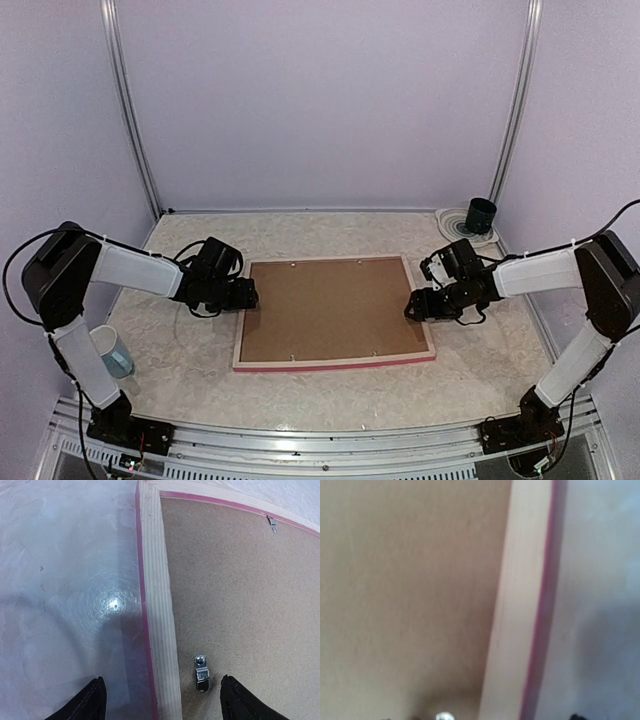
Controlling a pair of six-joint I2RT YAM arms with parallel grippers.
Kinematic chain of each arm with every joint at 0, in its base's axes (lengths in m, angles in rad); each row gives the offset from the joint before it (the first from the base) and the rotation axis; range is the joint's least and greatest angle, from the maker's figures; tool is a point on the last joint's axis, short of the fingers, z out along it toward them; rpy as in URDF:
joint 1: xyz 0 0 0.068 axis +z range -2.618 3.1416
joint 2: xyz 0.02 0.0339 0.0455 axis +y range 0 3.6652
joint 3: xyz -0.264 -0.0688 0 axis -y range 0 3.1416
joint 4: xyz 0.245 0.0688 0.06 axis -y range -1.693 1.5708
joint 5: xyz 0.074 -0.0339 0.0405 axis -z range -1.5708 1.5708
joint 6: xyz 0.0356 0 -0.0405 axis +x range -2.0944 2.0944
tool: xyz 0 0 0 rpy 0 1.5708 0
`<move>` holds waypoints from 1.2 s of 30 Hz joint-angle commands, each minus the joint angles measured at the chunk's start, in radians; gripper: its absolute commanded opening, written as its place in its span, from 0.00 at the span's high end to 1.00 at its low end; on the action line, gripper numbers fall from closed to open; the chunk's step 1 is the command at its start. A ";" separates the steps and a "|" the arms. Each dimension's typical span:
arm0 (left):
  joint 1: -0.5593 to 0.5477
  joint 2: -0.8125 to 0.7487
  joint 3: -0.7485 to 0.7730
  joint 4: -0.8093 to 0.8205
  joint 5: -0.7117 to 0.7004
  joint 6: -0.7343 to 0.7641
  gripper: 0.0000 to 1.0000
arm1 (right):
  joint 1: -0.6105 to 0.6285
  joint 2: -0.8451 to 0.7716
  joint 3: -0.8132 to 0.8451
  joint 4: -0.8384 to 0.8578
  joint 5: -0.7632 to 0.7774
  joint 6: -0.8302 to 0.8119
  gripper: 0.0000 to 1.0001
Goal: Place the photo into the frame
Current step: Hold the photo frame at the center of the board.
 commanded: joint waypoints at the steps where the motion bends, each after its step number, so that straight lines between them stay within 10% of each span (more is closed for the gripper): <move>1: 0.010 0.014 0.034 -0.007 -0.013 0.024 0.24 | -0.020 0.045 0.030 0.047 0.013 0.006 0.25; 16: 0.023 0.022 0.054 -0.015 0.006 0.041 0.27 | -0.134 0.215 0.106 0.134 -0.187 0.034 0.65; 36: 0.021 0.033 0.067 -0.039 0.017 0.062 0.34 | -0.134 0.208 0.093 0.127 -0.160 0.028 0.78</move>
